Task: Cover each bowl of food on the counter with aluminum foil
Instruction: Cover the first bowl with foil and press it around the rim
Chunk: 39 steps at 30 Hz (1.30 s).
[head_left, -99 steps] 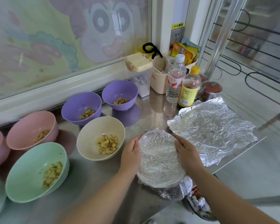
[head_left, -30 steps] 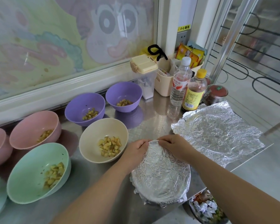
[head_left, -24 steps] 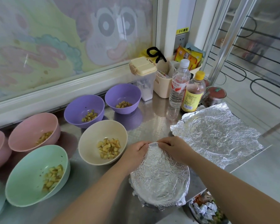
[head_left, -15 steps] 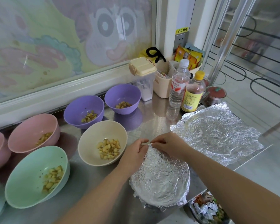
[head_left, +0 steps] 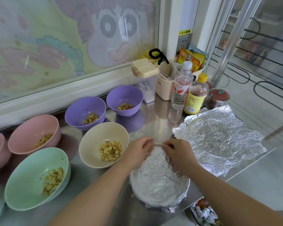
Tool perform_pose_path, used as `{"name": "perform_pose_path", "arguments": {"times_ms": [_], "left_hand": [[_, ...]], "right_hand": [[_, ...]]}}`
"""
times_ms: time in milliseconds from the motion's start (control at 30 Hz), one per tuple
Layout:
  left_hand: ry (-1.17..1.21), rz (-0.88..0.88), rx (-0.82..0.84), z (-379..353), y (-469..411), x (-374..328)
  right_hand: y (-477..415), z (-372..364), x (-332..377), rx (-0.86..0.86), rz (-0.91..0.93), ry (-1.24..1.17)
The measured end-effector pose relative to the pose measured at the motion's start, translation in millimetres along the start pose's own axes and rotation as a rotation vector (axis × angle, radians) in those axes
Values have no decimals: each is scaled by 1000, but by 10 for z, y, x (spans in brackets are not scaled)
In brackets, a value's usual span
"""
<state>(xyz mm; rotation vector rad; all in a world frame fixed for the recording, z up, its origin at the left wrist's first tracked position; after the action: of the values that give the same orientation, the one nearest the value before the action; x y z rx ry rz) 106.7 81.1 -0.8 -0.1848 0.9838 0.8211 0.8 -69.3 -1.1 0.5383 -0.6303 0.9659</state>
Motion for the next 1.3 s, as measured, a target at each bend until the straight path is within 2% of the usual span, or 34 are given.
{"name": "perform_pose_path", "arguments": {"times_ms": [100,167,300,433,733,867,967,1167,1300], "left_hand": [[-33,-10,-73,9,67,31],[-44,-6,-154,-17,175,64],[-96,-41,-266,-45,276,67],[-81,-38,-253,-52,280,49],[-108,-45,-226,-65,234,43],[-103,-66,-197,-70,227,38],[-120,-69,-153,-103,212,11],[-41,-11,-174,-109,209,39],[-40,-12,-102,-118,124,-40]], "right_hand": [[127,65,-71,-61,-59,-15],[156,84,-34,-58,-26,-24],[7,47,98,68,61,9],[-118,21,110,156,98,35],[-83,-14,51,144,96,28],[-159,16,114,222,113,-13],[-216,-15,190,277,156,58],[-189,-32,177,222,176,64],[-123,-25,84,143,158,74]]}}
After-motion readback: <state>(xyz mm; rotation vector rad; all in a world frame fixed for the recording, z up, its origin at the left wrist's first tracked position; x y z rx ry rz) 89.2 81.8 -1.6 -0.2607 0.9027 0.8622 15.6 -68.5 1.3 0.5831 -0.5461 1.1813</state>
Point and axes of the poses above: each hand's wrist, its own y-axis away from the middle knuckle, its own z-axis out of the back of the hand, x = y × z, the point moved 2 cm from there along -y, towards the middle knuckle, and after that the axes turned 3 degrees about x, right-handed, at the moved point
